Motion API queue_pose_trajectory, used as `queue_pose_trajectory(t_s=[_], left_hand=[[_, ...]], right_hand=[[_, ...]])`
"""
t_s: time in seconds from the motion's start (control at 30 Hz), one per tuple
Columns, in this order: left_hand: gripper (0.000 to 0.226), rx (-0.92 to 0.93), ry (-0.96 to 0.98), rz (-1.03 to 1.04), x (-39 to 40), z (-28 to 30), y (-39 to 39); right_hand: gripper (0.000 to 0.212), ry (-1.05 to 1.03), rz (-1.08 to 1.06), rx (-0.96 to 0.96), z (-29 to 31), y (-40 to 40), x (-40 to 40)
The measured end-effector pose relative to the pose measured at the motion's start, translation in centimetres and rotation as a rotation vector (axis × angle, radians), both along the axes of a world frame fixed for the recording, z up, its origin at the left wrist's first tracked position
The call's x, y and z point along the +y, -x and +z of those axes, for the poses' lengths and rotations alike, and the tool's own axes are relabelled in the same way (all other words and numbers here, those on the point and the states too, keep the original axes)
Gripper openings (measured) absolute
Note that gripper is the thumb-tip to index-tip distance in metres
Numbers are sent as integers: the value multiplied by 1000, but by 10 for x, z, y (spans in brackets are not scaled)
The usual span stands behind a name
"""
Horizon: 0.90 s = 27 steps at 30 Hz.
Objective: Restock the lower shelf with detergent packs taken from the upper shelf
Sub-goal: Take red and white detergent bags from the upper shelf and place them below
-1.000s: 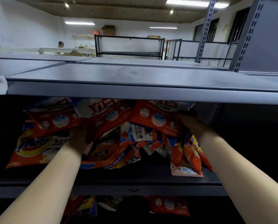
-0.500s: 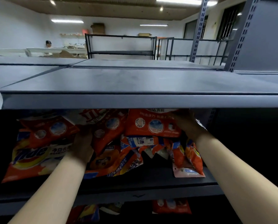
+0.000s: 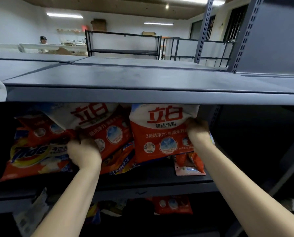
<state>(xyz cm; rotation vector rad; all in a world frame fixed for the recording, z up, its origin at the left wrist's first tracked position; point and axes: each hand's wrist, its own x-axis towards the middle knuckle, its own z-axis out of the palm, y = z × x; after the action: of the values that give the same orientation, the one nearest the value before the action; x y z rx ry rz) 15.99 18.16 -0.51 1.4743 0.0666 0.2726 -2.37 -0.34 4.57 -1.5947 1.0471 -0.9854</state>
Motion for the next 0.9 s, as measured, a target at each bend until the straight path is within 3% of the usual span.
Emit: queue_pose_trajectory(t_s=[0.1,0.2,0.3,0.47,0.67,0.9], left_hand=[[52,-131,-82,-50,15,-14,6],[38,-155,-99,-126,32,-16,17],[46,-166,-122,-227,47,-19,24],[53,-126,-115,-420,66,-28,35],[59,-251,-208,-650,64,-36,72],[49,-217,-104,-937,37,-29,123]], right_hand=[[20,-13,-85,-42,-8,21,11],[30,-48,-190,-44,-18,46,26],[38,-65,-297,-44,-24,64,44],[31,-83,-468,-41,-34,102,76],[27,16,-720,-81,-31,152,104],[29,100,-944,-118,-19,224,107]])
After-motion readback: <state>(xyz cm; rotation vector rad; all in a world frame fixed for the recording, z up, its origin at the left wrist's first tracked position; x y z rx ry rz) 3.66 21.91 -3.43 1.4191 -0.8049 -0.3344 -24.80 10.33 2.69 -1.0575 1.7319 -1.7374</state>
